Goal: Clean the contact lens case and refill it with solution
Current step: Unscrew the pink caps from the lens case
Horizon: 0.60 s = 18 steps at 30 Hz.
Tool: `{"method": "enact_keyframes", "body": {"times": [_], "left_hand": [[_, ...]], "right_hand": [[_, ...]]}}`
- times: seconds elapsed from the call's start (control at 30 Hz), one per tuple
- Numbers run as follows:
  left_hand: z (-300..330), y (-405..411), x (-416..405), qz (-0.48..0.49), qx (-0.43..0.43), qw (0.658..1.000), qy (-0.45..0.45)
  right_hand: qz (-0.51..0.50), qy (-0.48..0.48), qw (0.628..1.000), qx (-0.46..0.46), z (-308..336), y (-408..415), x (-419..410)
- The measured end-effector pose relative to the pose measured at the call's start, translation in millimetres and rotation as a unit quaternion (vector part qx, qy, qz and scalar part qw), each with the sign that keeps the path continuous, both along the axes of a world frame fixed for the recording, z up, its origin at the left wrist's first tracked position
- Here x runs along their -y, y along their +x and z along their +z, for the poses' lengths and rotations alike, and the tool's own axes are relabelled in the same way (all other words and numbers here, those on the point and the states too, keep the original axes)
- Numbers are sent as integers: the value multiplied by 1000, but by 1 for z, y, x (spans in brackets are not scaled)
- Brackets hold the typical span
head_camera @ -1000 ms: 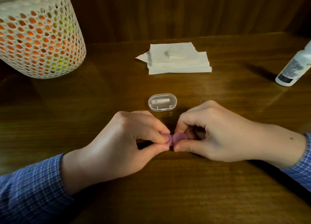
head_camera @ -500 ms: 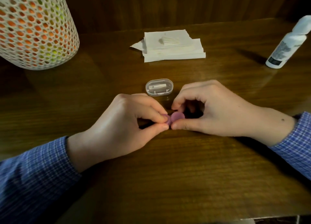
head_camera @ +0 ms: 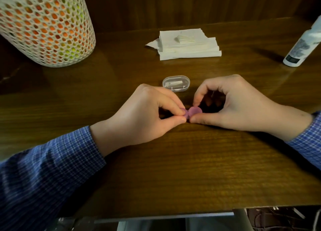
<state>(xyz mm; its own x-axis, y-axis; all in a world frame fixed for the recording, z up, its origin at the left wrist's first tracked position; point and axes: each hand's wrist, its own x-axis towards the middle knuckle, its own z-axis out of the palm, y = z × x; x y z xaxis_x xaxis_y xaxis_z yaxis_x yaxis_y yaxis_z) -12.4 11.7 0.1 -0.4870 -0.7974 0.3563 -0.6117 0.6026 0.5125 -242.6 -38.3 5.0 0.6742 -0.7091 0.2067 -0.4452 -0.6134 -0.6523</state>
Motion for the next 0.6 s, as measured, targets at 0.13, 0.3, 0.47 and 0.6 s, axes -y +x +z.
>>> {"method": "enact_keyframes", "body": {"times": [0.13,0.3,0.47,0.6], "left_hand": [[4,-1,0,-1,12,1000,2],[3,-1,-1,11,12,1000,10],[1,-5,-6,35,12,999,11],[0,-7,-8,57,6,998,30]], "right_hand": [[-8,9,1000,7,1,-1,0],[12,12,1000,18,-4,-6,-2],[-21,-32,999,1,-10,-3,-4],[-33,-23,999,28,-12,-2,-6]]}}
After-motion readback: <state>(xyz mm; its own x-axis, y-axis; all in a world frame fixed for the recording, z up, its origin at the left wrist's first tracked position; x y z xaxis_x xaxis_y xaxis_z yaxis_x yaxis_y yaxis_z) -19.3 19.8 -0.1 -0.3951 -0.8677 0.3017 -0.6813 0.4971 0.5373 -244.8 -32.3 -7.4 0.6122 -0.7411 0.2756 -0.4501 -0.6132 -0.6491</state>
